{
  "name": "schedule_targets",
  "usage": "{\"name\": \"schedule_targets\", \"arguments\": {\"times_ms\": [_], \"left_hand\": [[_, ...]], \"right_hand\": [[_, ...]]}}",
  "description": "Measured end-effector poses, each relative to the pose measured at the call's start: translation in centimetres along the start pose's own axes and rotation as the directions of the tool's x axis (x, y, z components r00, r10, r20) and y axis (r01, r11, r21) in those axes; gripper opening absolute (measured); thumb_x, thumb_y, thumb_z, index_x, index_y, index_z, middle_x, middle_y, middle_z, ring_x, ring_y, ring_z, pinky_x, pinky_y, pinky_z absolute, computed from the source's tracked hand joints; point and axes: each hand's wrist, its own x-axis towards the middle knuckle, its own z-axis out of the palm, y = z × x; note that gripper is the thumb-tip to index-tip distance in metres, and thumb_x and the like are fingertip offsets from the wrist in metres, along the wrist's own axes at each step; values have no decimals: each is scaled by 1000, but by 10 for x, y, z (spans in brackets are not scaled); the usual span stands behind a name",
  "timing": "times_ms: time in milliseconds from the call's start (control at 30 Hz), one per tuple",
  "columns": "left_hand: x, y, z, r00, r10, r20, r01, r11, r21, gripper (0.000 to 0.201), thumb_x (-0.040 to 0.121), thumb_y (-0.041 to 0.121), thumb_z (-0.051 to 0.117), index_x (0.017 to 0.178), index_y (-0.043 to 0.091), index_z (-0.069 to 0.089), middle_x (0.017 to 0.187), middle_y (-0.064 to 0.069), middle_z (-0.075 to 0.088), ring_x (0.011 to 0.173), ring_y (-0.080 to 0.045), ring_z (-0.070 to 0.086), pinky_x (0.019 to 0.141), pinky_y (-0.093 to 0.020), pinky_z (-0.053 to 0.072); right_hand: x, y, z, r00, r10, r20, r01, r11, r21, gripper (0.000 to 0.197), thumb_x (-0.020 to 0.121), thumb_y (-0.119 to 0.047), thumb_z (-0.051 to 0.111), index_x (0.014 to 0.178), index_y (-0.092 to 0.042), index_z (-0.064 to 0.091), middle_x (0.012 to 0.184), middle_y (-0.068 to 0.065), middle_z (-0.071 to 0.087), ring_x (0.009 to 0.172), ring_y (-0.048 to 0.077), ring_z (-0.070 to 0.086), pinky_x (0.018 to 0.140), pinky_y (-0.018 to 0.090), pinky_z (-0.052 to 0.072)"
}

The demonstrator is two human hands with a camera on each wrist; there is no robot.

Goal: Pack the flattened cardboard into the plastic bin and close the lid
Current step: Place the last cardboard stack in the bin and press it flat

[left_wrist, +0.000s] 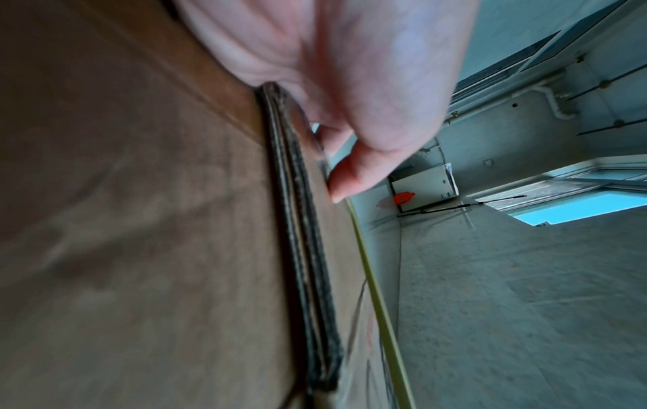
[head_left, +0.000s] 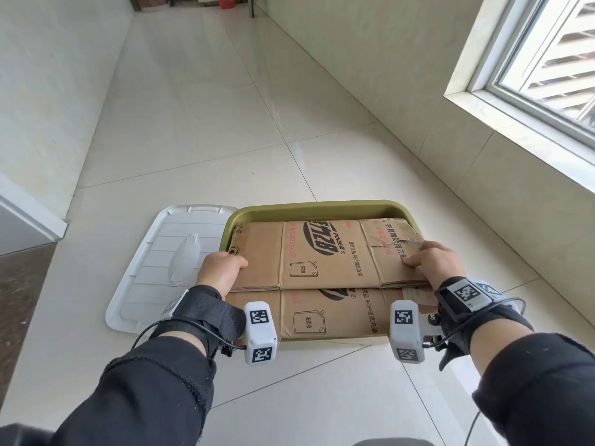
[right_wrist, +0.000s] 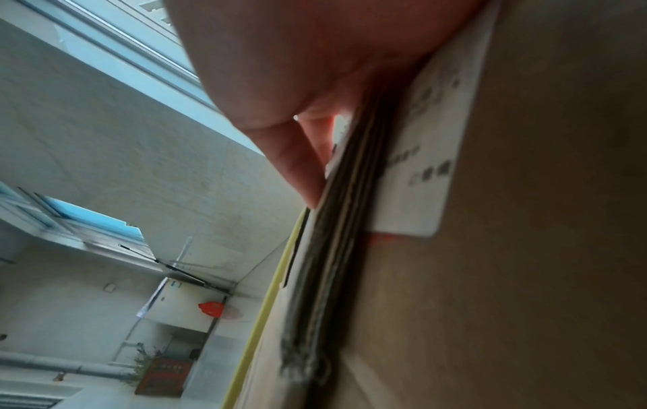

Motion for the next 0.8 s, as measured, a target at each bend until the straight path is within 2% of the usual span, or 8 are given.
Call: {"name": "schedule_targets", "arguments": {"times_ms": [133, 233, 367, 467, 533, 633, 700, 800], "left_hand": [[1, -6, 4, 1000, 14, -5, -14, 1000, 7, 48, 57, 27, 57, 93, -5, 65, 99, -23, 70, 99, -41, 65, 94, -54, 49], [-1, -3, 1, 1000, 21, 16, -21, 999, 32, 48, 65, 28, 58, 103, -1, 65, 105, -24, 69, 100, -39, 65, 95, -53, 49], [-12, 2, 0, 998, 54, -14, -52, 990, 131, 38, 80, 33, 58, 108, 8, 66, 109, -11, 69, 105, -34, 62, 98, -42, 48], [-18, 6, 1, 989, 111, -95, -86, 968, 238, 12, 87, 26, 59, 83, 14, 62, 93, -5, 63, 109, -33, 59, 83, -28, 40], [-19, 8, 0, 984, 147, -103, -113, 955, 275, 11, 83, 23, 63, 87, 12, 60, 96, -9, 65, 109, -33, 58, 81, -30, 41], [-14, 6, -1, 993, 118, -20, -107, 953, 284, 53, 76, 12, 70, 127, 15, 53, 129, -13, 59, 121, -32, 53, 101, -39, 44], [-13, 6, -2, 996, 80, 43, -88, 968, 234, 71, 72, 1, 70, 138, 13, 47, 136, -13, 55, 123, -30, 53, 106, -41, 42], [-11, 4, 0, 995, 74, 69, -87, 974, 207, 66, 72, -3, 70, 133, 13, 52, 135, -11, 56, 122, -28, 54, 107, -41, 41]], "right_hand": [[2, 5, 3, 1000, -6, -19, 5, 1000, -24, 22, 72, -6, 64, 68, -27, 58, 78, -1, 60, 94, 33, 62, 91, 45, 51], [4, 4, 5, 1000, -17, -17, 16, 999, -33, 26, 76, -8, 65, 93, -27, 59, 79, -2, 57, 93, 31, 62, 91, 44, 52], [6, -3, 5, 999, -18, -29, 15, 995, -103, 42, 80, -13, 67, 119, -25, 56, 90, 2, 59, 92, 28, 61, 86, 41, 52], [6, -5, 6, 999, -24, -42, 17, 986, -168, 44, 82, -17, 66, 123, -21, 50, 85, 2, 53, 80, 24, 59, 67, 32, 50], [5, -6, 7, 998, -39, -40, 31, 979, -202, 45, 84, -18, 66, 125, -18, 48, 87, 2, 51, 79, 22, 55, 63, 29, 45], [4, -7, 10, 997, -77, -23, 67, 951, -301, 44, 85, -14, 63, 128, -10, 51, 108, 12, 56, 86, 22, 49, 75, 29, 41], [4, -8, 12, 998, -62, 4, 60, 937, -345, 39, 84, -7, 60, 123, -5, 57, 92, 10, 58, 74, 21, 49, 67, 26, 41], [3, -8, 10, 1000, -23, -4, 20, 937, -349, 33, 81, -2, 59, 113, -1, 62, 68, 3, 47, 58, 16, 43, 62, 27, 41]]}}
